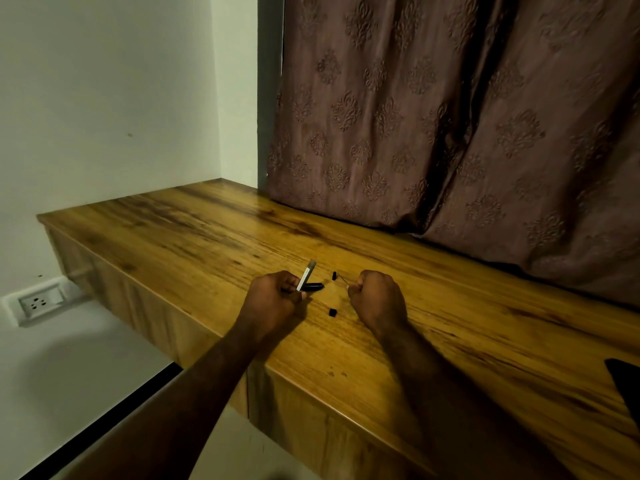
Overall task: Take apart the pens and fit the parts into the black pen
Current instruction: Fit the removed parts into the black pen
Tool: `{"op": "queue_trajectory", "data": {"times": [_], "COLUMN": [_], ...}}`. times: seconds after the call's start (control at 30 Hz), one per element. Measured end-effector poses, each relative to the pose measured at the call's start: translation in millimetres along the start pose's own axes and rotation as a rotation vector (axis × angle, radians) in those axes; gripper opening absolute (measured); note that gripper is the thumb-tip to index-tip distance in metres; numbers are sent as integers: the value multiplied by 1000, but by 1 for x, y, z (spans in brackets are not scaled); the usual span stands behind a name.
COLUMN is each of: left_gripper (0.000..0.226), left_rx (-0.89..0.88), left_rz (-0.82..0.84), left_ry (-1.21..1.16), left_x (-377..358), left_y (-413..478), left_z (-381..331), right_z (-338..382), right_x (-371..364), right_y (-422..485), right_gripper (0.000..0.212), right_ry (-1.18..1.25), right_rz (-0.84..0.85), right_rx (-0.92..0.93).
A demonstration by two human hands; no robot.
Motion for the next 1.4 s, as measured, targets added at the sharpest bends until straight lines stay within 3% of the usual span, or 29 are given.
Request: {"op": "queue_trajectory", "data": {"times": [0.2, 0.33, 0.5, 0.73, 0.83, 0.97, 1.1, 1.2, 1.4], "left_gripper": [7, 6, 6, 10, 9, 10, 8, 6, 10], "left_rx": [4, 0, -25, -83, -125, -161, -178, -233, -485], "left_rz": [-4, -12, -17, -20, -26, -29, -28, -26, -51], "left_ry": [-26, -13, -17, 69, 77, 88, 115, 160, 353], "left_x": [1, 1, 1, 0, 0, -1, -1, -2, -8], "left_y": [-3, -3, -3, -3, -3, -4, -4, -4, -10], "left_z": [-2, -2, 0, -5, -7, -11, -9, -12, -32], "right_z": [-8, -30, -51, 9, 19, 30, 36, 30, 5], "right_x": [-6, 3, 11, 5, 7, 8, 5, 11, 28], "right_y": [2, 5, 2, -32, -41, -44, -51, -50, -36], "right_gripper": [31, 46, 44, 14, 11, 23, 6, 5, 12], "right_ry": [115, 357, 534, 468, 369, 264, 256, 378, 943], "right_rz": [9, -84, -149, 166, 184, 191, 219, 219, 160], "right_rx": [-68, -216, -365, -40, 60, 175, 218, 134, -270]}}
Point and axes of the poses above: each hand's wrist, its own y-axis towards the middle knuckle, its own x-axis out of the back of the hand, z = x × y, the point moved 10 cm from there along y, towards the middle knuckle, and after that the axes turned 13 degrees about -z, right-handed, at the moved point
